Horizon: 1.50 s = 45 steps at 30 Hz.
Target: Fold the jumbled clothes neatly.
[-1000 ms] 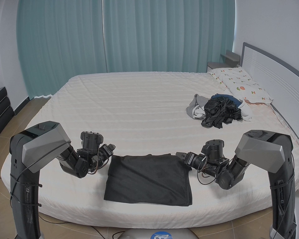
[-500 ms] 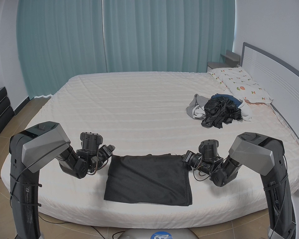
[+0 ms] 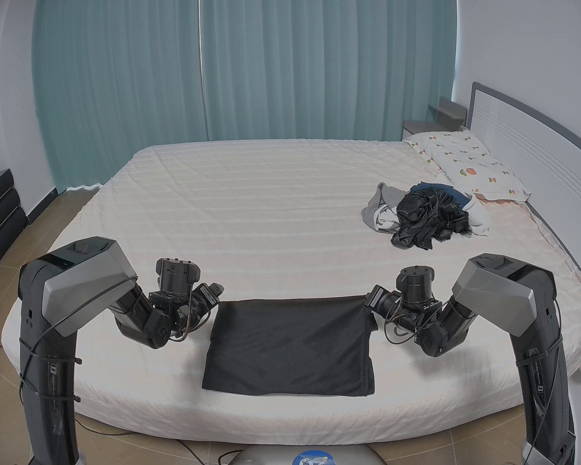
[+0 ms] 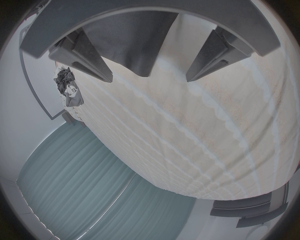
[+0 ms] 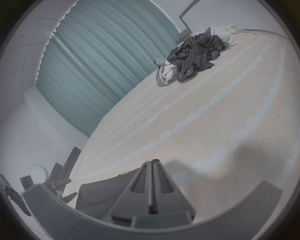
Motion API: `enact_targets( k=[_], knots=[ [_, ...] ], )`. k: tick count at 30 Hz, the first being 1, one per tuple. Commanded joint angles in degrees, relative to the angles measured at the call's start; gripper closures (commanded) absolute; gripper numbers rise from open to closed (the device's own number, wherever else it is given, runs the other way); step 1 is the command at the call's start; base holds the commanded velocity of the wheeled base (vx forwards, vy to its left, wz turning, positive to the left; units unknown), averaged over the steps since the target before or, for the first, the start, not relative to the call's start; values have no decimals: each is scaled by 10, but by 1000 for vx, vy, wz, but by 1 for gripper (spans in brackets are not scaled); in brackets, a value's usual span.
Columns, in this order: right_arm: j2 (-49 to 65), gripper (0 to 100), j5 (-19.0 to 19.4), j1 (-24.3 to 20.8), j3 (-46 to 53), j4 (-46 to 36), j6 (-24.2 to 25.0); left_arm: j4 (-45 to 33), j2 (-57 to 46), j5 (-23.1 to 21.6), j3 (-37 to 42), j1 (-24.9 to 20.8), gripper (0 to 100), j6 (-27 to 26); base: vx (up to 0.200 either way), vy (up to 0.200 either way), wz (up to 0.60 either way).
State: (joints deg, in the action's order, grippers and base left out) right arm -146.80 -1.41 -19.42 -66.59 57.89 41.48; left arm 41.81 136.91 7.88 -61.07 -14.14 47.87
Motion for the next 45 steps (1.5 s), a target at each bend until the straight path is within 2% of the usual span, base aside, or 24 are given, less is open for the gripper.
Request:
enact_targets(
  k=[1,6,7,11,15,17,20,22,24,26,27,28,35,45],
  knots=[
    [0,100,0,1,1,0,0,0,0,0,0,0,0,0,0,0,0],
    [1,100,1,1,4,-3,-1,0,-1,0,1,-1,0,0,0,0,0],
    [0,0,1,1,5,-3,-1,0,-1,0,1,-2,0,0,0,0,0],
    [8,0,1,1,20,-3,-1,0,-3,-1,5,-2,0,3,0,0,0],
    [71,0,15,1,114,4,0,1,-9,-14,22,-2,0,0,0,0,0],
    [87,0,18,0,139,8,0,1,-14,-31,33,-4,0,-2,0,0,0],
    [129,0,19,2,217,26,1,14,-38,-91,90,-4,0,-46,0,0,0],
    [136,0,19,3,234,34,2,25,-40,-108,104,-4,0,-59,0,0,0],
    [159,0,19,-2,301,67,30,80,-36,-146,149,-4,0,-106,0,0,0],
    [162,0,19,-3,308,71,34,86,-35,-148,153,-4,0,-110,0,0,0],
    [179,0,19,-5,352,109,62,117,-27,-150,165,-4,0,-146,0,0,0],
    [183,0,19,-5,366,122,69,119,-21,-150,166,-5,0,-156,0,0,0],
    [173,0,20,-11,411,208,134,123,-8,-145,159,-23,0,-166,0,0,0],
    [132,0,32,-4,462,292,144,124,-6,-145,155,-41,0,-165,0,0,0]
  ],
)
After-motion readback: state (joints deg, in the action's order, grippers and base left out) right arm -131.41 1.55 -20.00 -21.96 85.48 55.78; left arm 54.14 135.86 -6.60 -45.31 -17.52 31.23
